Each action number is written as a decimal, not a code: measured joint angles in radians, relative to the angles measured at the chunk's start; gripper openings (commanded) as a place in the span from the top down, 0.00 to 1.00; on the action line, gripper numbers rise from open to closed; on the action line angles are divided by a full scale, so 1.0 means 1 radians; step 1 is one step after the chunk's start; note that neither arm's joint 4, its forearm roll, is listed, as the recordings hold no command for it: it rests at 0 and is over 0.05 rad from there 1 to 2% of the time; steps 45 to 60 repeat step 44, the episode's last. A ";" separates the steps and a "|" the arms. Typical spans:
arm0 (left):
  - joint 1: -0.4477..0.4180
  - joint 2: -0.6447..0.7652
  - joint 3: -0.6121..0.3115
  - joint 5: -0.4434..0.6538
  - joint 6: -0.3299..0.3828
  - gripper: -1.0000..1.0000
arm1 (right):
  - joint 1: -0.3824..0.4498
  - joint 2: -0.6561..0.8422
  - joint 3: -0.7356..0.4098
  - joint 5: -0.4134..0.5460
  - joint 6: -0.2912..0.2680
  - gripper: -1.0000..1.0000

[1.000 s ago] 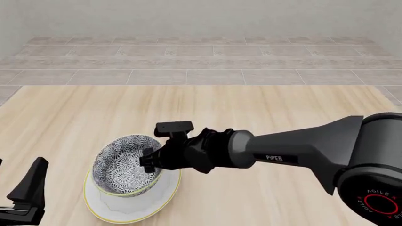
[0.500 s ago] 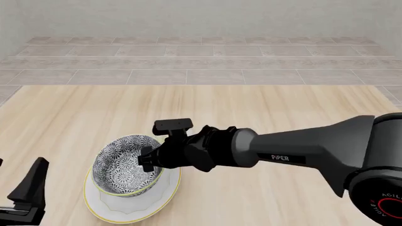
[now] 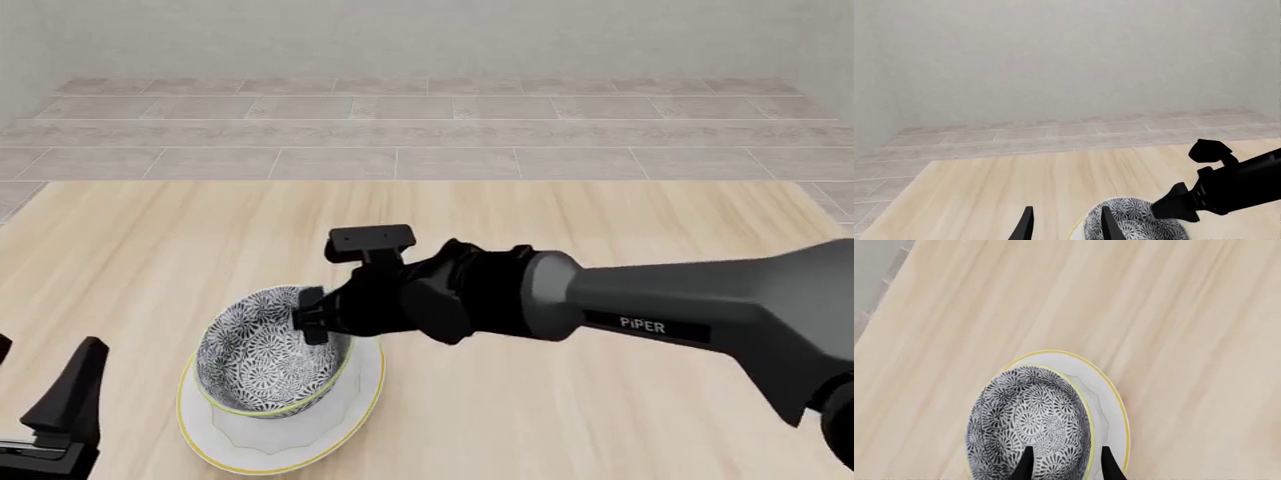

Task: Put the bowl on the plate.

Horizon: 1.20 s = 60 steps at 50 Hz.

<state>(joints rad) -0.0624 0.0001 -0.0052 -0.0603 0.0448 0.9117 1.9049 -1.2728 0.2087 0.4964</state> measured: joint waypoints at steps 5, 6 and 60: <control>-0.003 0.000 0.001 0.002 0.001 0.00 | -0.006 -0.025 -0.001 0.014 -0.012 0.00; -0.004 0.000 0.001 0.003 0.001 0.00 | -0.007 -0.030 0.000 0.016 -0.014 0.00; -0.006 0.000 -0.036 0.068 0.019 0.00 | -0.072 -0.337 0.184 -0.031 -0.108 0.00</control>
